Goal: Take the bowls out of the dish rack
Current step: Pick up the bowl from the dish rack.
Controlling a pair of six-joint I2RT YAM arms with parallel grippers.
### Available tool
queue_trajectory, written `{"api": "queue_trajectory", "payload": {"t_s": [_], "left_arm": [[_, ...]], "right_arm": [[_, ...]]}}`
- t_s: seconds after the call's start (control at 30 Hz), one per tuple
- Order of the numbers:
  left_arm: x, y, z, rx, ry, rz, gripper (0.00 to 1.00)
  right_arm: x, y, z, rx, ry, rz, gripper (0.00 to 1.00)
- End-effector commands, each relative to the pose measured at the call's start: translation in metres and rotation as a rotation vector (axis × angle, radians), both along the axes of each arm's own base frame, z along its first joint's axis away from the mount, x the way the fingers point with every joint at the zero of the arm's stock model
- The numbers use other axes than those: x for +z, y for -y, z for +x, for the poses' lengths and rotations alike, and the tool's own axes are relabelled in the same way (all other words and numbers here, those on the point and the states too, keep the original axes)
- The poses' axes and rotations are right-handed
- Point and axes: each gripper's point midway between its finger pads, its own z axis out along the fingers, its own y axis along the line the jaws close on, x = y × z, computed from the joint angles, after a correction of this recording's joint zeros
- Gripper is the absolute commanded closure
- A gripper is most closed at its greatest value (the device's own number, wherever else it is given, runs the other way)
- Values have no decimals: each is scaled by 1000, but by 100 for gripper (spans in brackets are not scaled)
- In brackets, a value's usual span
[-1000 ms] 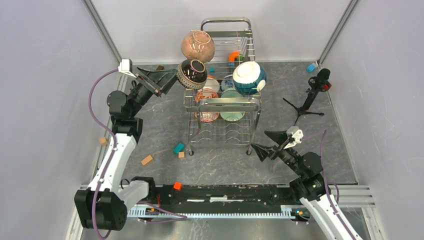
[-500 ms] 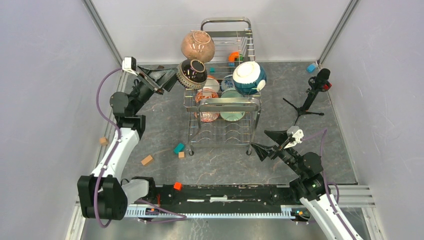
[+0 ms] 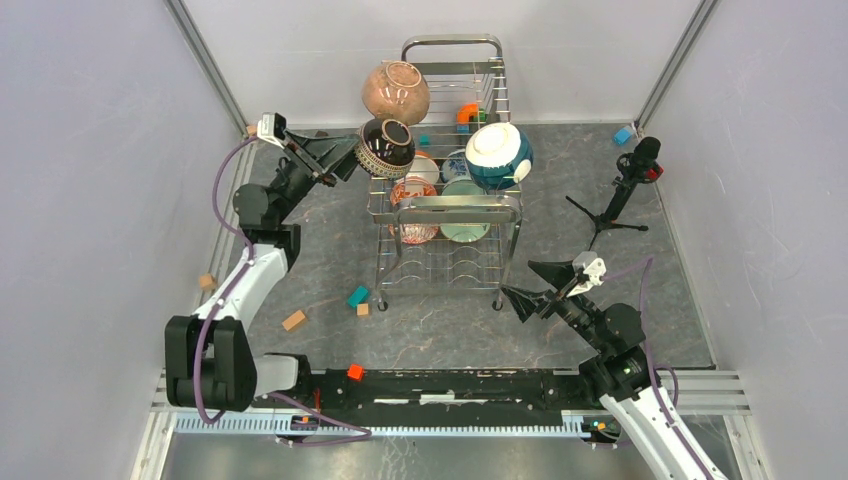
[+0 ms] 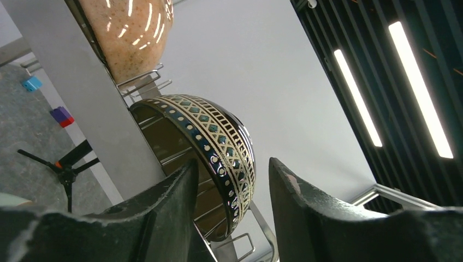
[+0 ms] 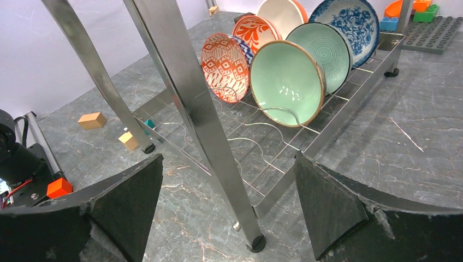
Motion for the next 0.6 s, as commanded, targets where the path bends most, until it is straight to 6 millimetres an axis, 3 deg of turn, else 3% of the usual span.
{"api": "queue_trajectory", "payload": {"t_s": [0.0, 0.57], "left_arm": [[16, 7, -17, -64, 71, -24, 45], [23, 15, -20, -105, 103, -60, 67]], "right_arm": [[5, 0, 2, -10, 19, 19, 5], [2, 1, 2, -14, 18, 15, 5]]}}
